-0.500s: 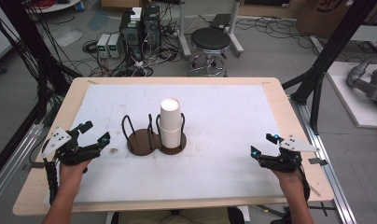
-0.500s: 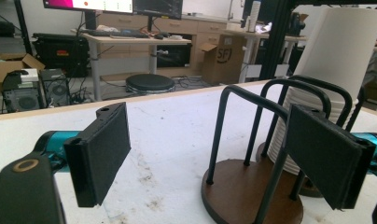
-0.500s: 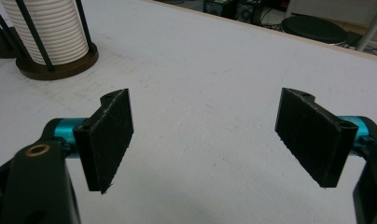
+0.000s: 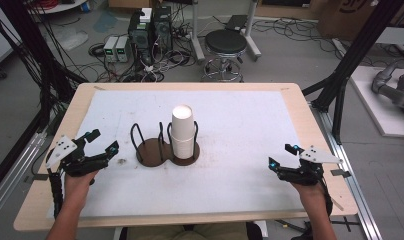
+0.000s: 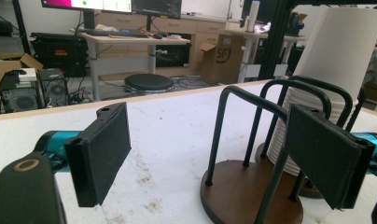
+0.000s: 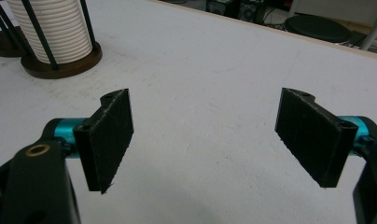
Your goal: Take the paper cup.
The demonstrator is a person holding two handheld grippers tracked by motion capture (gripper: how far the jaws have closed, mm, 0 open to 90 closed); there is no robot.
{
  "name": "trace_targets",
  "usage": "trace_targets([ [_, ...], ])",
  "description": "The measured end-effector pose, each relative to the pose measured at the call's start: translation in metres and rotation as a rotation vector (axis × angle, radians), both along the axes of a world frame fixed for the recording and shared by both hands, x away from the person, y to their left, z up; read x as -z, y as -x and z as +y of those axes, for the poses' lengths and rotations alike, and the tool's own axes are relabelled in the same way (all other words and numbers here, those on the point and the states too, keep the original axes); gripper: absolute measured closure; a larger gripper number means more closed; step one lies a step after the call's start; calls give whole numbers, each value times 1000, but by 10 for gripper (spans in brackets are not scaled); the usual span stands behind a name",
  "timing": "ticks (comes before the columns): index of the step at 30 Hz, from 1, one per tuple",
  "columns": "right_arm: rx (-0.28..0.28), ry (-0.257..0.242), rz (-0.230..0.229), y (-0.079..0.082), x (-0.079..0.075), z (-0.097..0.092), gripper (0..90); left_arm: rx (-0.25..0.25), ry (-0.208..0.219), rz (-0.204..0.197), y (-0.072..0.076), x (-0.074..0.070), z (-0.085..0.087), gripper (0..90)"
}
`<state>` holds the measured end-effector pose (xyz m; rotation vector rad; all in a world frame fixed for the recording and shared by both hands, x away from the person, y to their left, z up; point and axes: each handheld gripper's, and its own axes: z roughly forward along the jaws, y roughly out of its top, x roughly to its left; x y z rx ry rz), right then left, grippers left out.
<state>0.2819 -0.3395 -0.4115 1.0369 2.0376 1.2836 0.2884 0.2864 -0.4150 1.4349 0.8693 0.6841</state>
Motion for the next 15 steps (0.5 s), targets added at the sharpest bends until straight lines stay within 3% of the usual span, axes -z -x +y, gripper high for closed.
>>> trace_targets([
  [7, -28, -34, -12, 3, -11, 9, 196, 5, 3, 2, 0, 0, -2, 152],
  [15, -145, -44, -26, -5, -27, 41, 196, 7, 0, 5, 0, 1, -3, 162],
])
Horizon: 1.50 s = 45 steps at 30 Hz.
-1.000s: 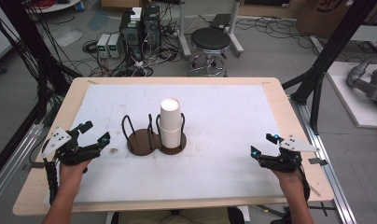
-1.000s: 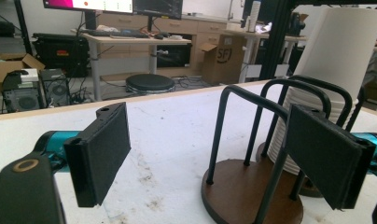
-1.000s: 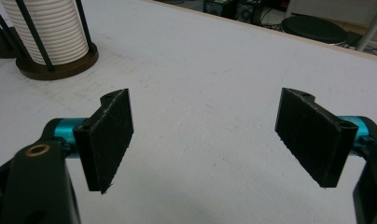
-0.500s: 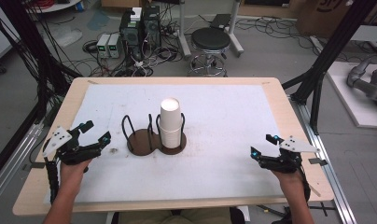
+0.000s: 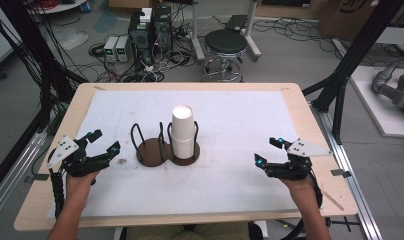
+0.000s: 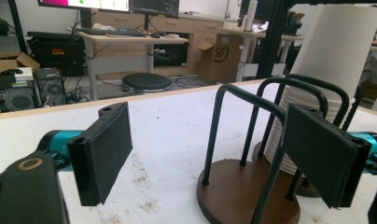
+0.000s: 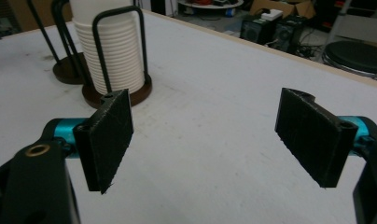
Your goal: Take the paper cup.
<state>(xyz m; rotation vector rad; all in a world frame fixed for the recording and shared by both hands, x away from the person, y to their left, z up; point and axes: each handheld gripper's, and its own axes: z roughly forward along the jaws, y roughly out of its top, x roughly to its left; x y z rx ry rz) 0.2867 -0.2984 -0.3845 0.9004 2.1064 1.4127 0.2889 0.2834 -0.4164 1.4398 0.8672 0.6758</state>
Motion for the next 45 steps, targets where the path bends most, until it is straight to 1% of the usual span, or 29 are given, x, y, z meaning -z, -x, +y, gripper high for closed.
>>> trace_targets([
  [2, -38, 5, -10, -5, -6, 13, 196, 4, -1, 2, -1, 0, -1, 162],
  [3, -38, 5, -10, -5, -6, 13, 196, 5, -1, 3, -1, 0, -1, 162],
  [5, -59, 5, -20, -10, -11, 22, 196, 6, -1, 1, -1, 0, -2, 162],
  [6, -89, 0, -28, -17, -18, 34, 196, 7, -1, 2, -1, 0, -2, 162],
  [7, -89, 0, -28, -17, -18, 34, 196, 8, -1, 1, -1, 0, -2, 162],
  [10, -128, 11, -33, -27, -30, 51, 196, 11, 1, 2, -1, 0, -2, 162],
  [11, -154, 24, -44, -34, -39, 63, 196, 15, -3, 3, -1, 0, -3, 162],
  [12, -154, 24, -44, -34, -39, 63, 196, 16, -7, 2, -2, 0, -3, 162],
  [13, -176, 20, -49, -40, -46, 72, 196, 21, -9, 3, -2, 1, -4, 162],
  [14, -176, 20, -49, -40, -46, 72, 196, 23, -11, 5, -2, 1, -5, 162],
  [17, -200, 20, -42, -49, -54, 83, 196, 28, -18, 4, -2, 1, -6, 162],
  [19, -232, 29, -34, -57, -62, 96, 196, 29, -17, 5, -2, 1, -6, 162],
  [21, -237, 35, -32, -59, -63, 99, 196, 29, -15, 5, -2, 0, -6, 162],
  [23, -259, 45, -26, -66, -69, 108, 195, 28, -12, 5, -2, 0, -6, 162],
  [24, -280, 48, -20, -72, -74, 118, 196, 28, -11, 4, -2, 1, -6, 162],
  [26, -287, 50, -17, -74, -76, 121, 195, 31, -14, 4, -2, 0, -6, 162],
  [27, -299, 52, -6, -78, -79, 128, 195, 33, -13, 2, -2, 1, -7, 162],
  [30, -330, 72, 8, -87, -85, 146, 195, 38, -15, 5, -2, 1, -8, 162],
  [31, -363, 75, 16, -91, -88, 157, 195, 40, -16, 4, -2, 1, -8, 162],
  [32, -373, 88, 20, -92, -89, 164, 196, 40, -14, 4, -2, 1, -8, 162],
  [33, -373, 88, 20, -92, -89, 164, 196, 41, -12, 4, -2, 1, -8, 162],
  [34, -384, 110, 22, -94, -90, 171, 195, 42, -12, 5, -2, 1, -8, 162],
  [36, -395, 125, 35, -100, -90, 184, 195, 42, -9, 5, -2, 1, -8, 162],
  [37, -395, 125, 35, -100, -90, 184, 195, 43, -8, 4, -2, 1, -8, 162],
  [39, -402, 132, 48, -104, -89, 191, 195, 44, -6, 3, -2, 1, -8, 162],
  [42, -410, 141, 52, -106, -89, 196, 196, 47, -11, 4, -2, 1, -9, 162],
  [43, -411, 139, 64, -107, -89, 198, 196, 49, -11, 5, -2, 1, -9, 162],
  [44, -415, 151, 72, -109, -87, 200, 201, 48, -10, 4, -2, 1, -9, 162],
  [45, -405, 159, 79, -110, -86, 201, 214, 48, -9, 3, -2, 1, -9, 162],
])
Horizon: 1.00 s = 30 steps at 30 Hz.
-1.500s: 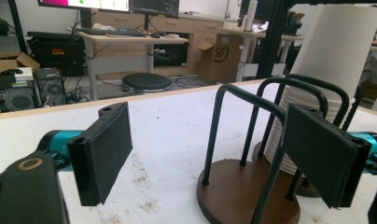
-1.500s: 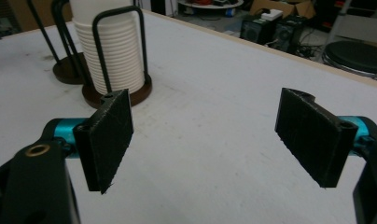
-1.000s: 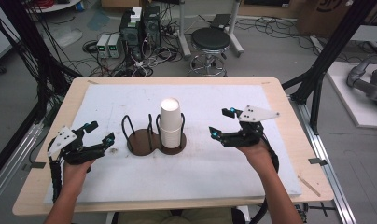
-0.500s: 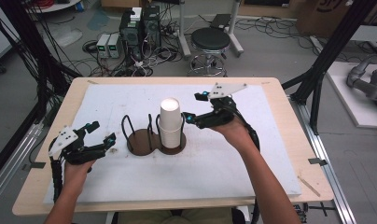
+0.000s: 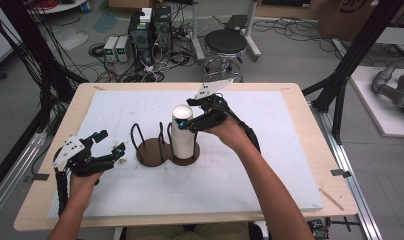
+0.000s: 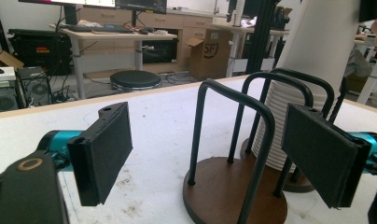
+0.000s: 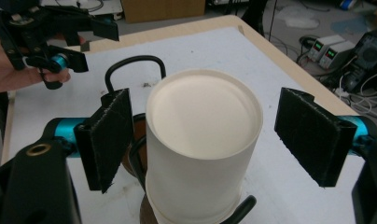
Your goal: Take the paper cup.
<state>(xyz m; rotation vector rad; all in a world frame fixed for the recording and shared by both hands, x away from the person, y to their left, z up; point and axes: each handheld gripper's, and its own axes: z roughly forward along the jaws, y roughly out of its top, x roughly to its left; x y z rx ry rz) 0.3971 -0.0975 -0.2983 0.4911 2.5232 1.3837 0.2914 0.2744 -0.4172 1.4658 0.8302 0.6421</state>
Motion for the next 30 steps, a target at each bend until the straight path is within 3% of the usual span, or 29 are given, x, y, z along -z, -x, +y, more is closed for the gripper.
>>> trace_targets([
  [1, 0, 0, 0, 0, 0, 0, 214, 0, -3, 0, 0, 0, 0, 162],
  [2, -5, 6, 31, -3, 2, -1, 259, 0, 1, 1, 0, 0, 0, 162],
  [4, -10, 0, 32, -4, 3, -1, 280, 0, 1, 3, 0, 0, 0, 162],
  [5, -18, -7, 27, -4, 1, -1, 338, 1, 4, 2, 0, 0, 0, 162],
  [18, -32, -60, 7, -2, -9, -6, 359, 5, 2, 3, 0, 0, -1, 162],
  [22, -28, -124, -7, 0, -22, -11, 360, 8, 4, 1, 0, 0, -1, 162],
  [25, -30, -136, -16, 2, -30, -13, 361, 10, 6, -1, 0, 0, -2, 162],
  [26, -34, -161, -43, 5, -39, -14, 362, 13, 7, -2, 0, 0, -2, 162],
  [30, -35, -173, -73, 9, -50, -17, 362, 18, 6, -6, 1, -1, -3, 162],
])
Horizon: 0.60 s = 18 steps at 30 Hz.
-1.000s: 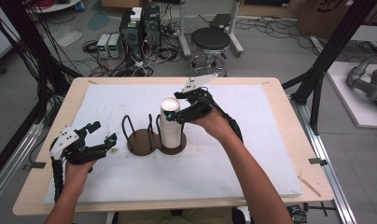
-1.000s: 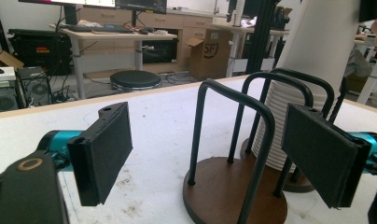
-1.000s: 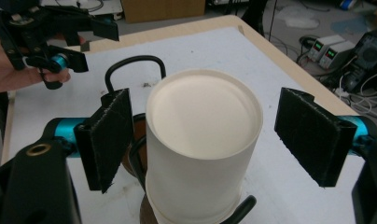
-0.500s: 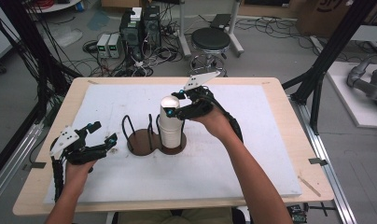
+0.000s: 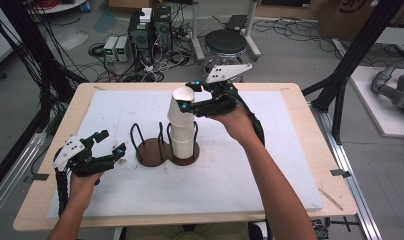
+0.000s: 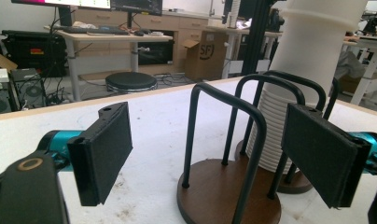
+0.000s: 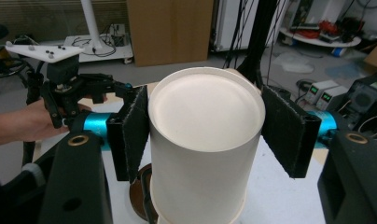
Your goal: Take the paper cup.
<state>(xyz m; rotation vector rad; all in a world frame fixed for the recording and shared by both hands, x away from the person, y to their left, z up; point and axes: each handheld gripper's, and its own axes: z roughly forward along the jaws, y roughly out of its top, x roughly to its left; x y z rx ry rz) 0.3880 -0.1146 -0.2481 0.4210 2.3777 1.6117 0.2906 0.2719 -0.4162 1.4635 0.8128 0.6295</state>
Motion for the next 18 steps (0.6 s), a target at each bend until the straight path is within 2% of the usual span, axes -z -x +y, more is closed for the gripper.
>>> trace_targets([
  [3, 12, -23, -16, 4, -7, -9, 362, 3, 4, -5, 1, 0, -1, 162],
  [10, 60, -22, -51, 19, -17, -43, 361, 11, 3, -10, 2, -2, -4, 162],
  [13, 103, -15, -51, 26, -15, -66, 361, 19, 3, -13, 3, -2, -6, 162],
  [14, 103, -15, -51, 26, -15, -66, 361, 21, 4, -15, 3, -3, -7, 162],
  [18, 144, 0, -34, 33, -4, -89, 361, 28, 5, -21, 4, -4, -9, 162],
])
